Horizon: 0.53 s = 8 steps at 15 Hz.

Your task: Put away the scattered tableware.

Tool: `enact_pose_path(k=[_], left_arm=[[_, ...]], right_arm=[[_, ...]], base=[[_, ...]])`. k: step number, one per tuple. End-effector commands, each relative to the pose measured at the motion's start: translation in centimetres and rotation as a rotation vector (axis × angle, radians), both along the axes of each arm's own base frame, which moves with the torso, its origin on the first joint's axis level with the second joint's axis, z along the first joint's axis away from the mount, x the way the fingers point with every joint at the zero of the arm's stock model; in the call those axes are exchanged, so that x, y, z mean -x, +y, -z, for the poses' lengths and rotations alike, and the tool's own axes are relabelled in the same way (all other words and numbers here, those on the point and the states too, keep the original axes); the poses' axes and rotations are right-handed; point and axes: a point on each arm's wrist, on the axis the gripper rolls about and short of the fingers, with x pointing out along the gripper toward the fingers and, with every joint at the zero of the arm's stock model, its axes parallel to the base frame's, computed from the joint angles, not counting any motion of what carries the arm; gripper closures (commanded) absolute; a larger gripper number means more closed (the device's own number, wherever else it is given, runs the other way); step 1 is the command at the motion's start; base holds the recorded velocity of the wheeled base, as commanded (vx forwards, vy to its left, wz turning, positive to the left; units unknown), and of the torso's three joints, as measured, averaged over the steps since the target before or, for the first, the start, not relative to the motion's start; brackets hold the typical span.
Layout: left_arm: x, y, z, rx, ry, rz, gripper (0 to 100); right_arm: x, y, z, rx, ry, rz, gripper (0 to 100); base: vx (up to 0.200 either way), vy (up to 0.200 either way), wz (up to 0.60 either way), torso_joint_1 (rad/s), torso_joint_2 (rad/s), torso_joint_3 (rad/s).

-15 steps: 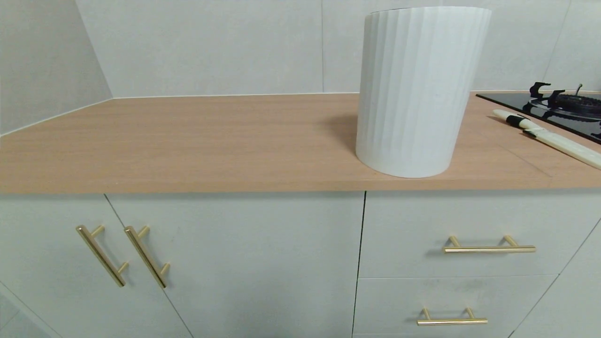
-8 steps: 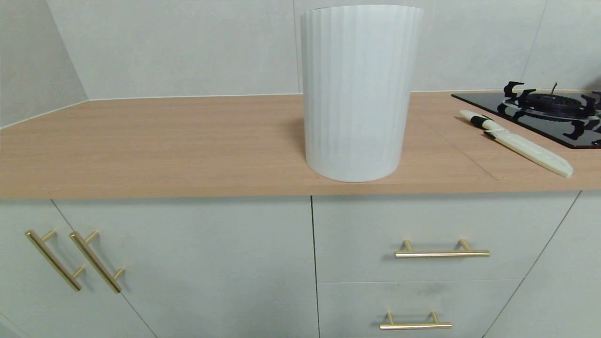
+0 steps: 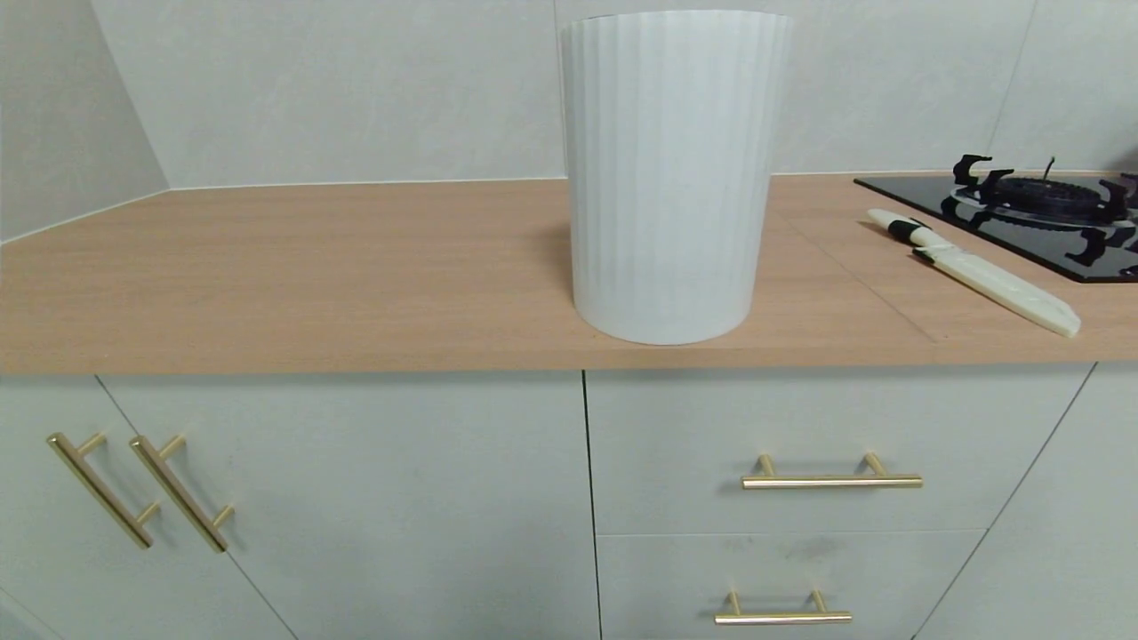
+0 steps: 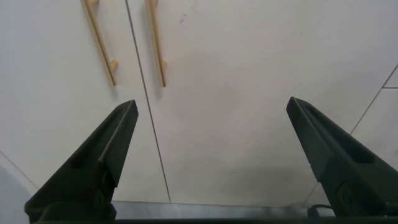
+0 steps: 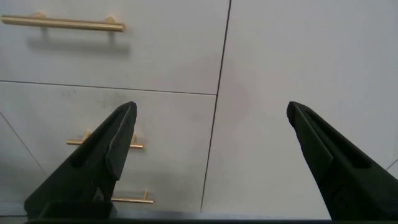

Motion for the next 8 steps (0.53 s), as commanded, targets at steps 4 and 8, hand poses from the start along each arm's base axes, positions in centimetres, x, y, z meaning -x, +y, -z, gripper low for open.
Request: enact_pose_path(k=[4,8], left_arm=[[0.00,0.00,0.00,0.000,0.000,-0.001,0],[0.00,0.00,0.00,0.000,0.000,-0.001,0]], right_arm=[[-0.01,0.00,-0.01,0.000,0.001,-0.002,0],[-0.01,-0.01,-0.01,0.000,0.001,-0.001,0]], base=[[0.000,0.000,0.00,0.041,-0.19,-0.179],[0.000,0.000,0.00,0.149,-0.45,-0.294]])
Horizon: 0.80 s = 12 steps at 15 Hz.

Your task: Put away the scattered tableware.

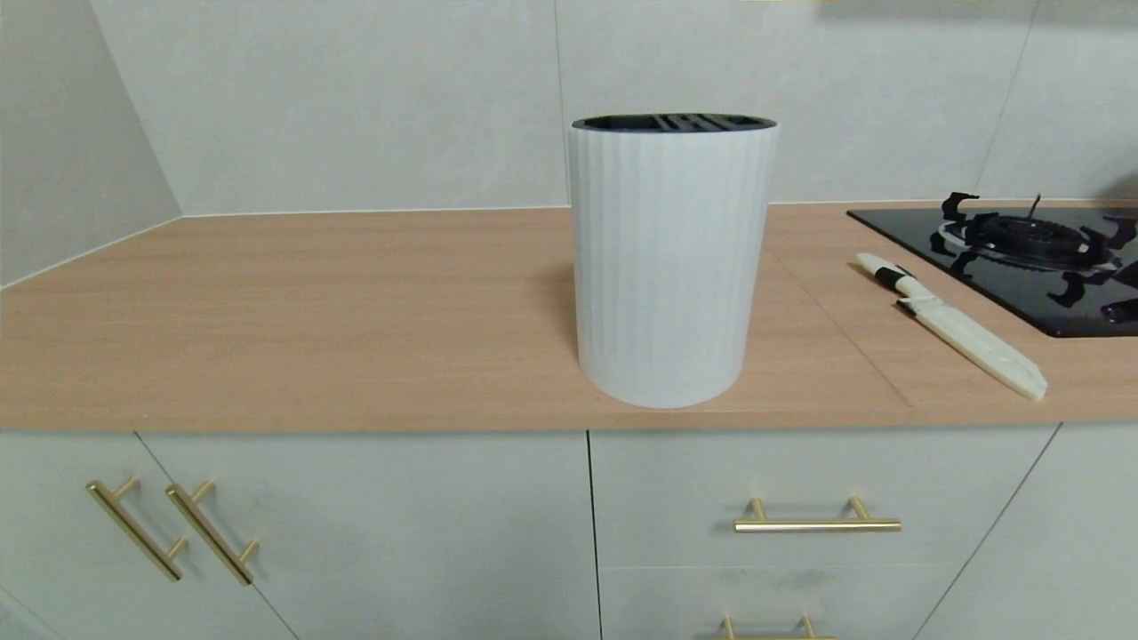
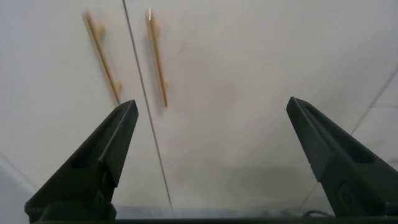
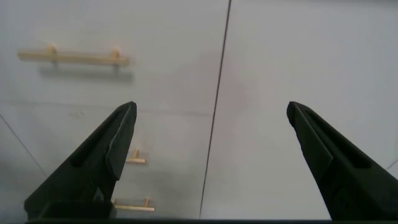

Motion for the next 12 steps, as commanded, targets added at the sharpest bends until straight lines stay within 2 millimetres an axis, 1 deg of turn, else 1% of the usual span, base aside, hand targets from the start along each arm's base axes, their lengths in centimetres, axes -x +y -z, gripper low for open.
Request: enact_pose_path(k=[1,12], left_arm=[[0.00,0.00,0.02,0.000,0.001,-0.001,0],[0.00,0.00,0.02,0.000,0.001,-0.001,0]], right_arm=[[-0.01,0.00,-0.01,0.000,0.001,0.000,0],[-0.01,0.00,-0.01,0.000,0.001,-0.002,0]], base=[[0.000,0.000,0.00,0.168,-0.50,-0.290],[0.000,0.000,0.00,0.196,-0.48,-0.283]])
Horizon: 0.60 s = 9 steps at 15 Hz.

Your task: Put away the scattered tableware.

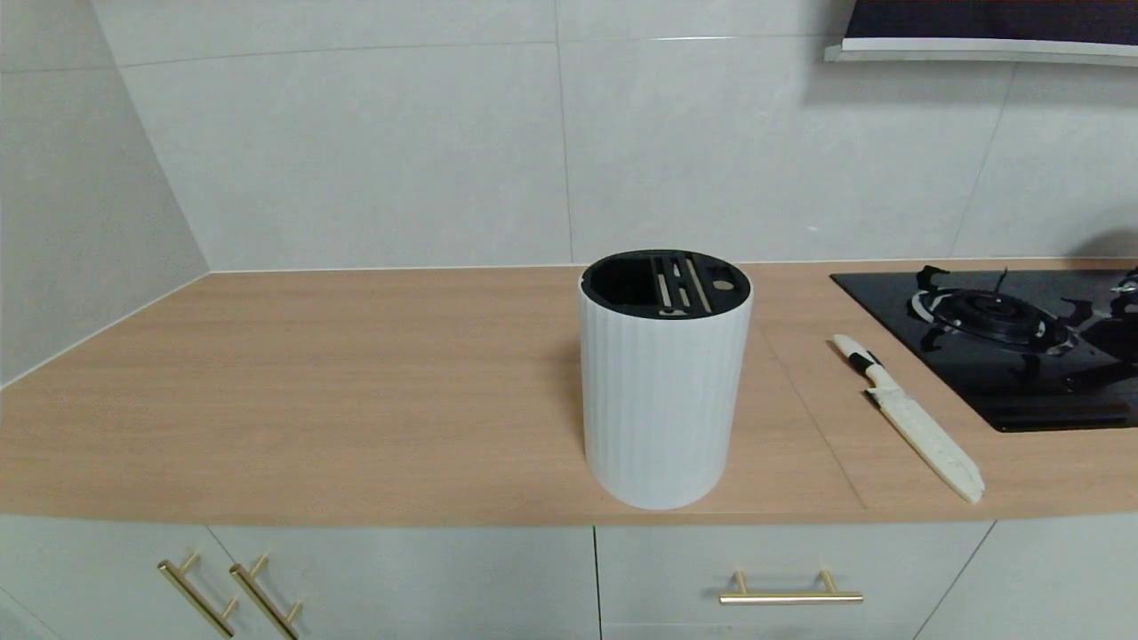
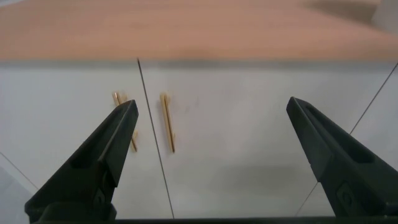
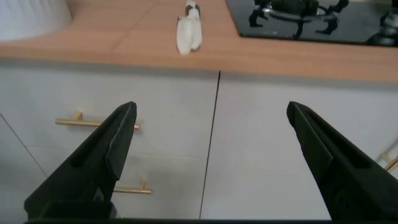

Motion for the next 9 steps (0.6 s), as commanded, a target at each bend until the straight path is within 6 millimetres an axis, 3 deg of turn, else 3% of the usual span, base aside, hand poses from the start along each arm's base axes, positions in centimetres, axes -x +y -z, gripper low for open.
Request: enact_pose_path(k=[1,9], left_arm=[[0.00,0.00,-0.01,0.000,-0.001,0.000,0],[0.00,0.00,-0.01,0.000,-0.001,0.000,0]], right_arm=[[-0.01,0.00,-0.01,0.001,0.001,0.000,0],[-0.01,0.00,-0.01,0.001,0.001,-0.001,0]], base=[[0.000,0.000,0.00,0.217,-0.50,-0.286],[0.000,0.000,0.00,0.244,-0.53,-0.292]])
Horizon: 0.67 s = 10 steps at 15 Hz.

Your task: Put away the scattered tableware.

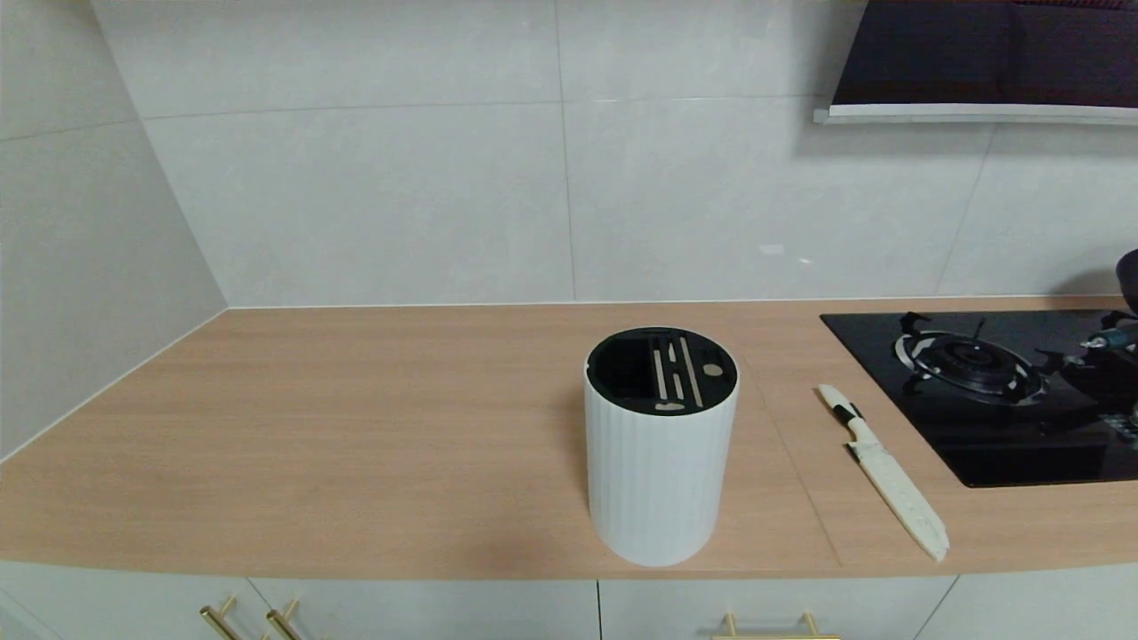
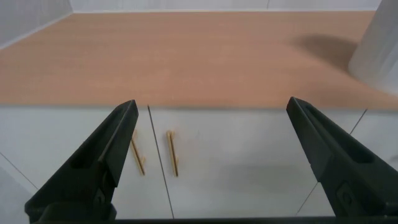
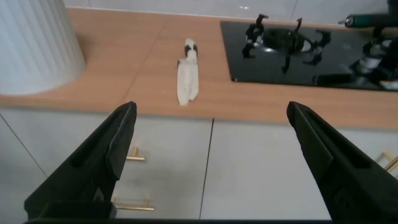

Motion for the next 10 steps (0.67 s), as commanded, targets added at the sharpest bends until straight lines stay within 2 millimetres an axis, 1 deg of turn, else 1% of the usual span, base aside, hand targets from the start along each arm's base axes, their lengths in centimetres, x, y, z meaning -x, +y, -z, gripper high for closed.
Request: enact_pose_path(k=[1,6,10], left_arm=[[0.00,0.00,0.00,0.000,0.000,0.000,0],[0.00,0.00,0.00,0.000,0.000,0.000,0],[0.00,0.00,0.00,0.000,0.000,0.000,0]], right_arm=[[-0.01,0.00,-0.01,0.000,0.001,-0.001,0],[-0.01,0.00,-0.01,0.000,0.001,-0.001,0],[-0.01,0.00,-0.01,-0.001,0.001,-0.001,0]], base=[[0.000,0.000,0.00,0.271,-0.56,-0.305],[0.000,0.000,0.00,0.274,-0.59,-0.308],[0.000,0.000,0.00,0.209,-0.42,-0.227]])
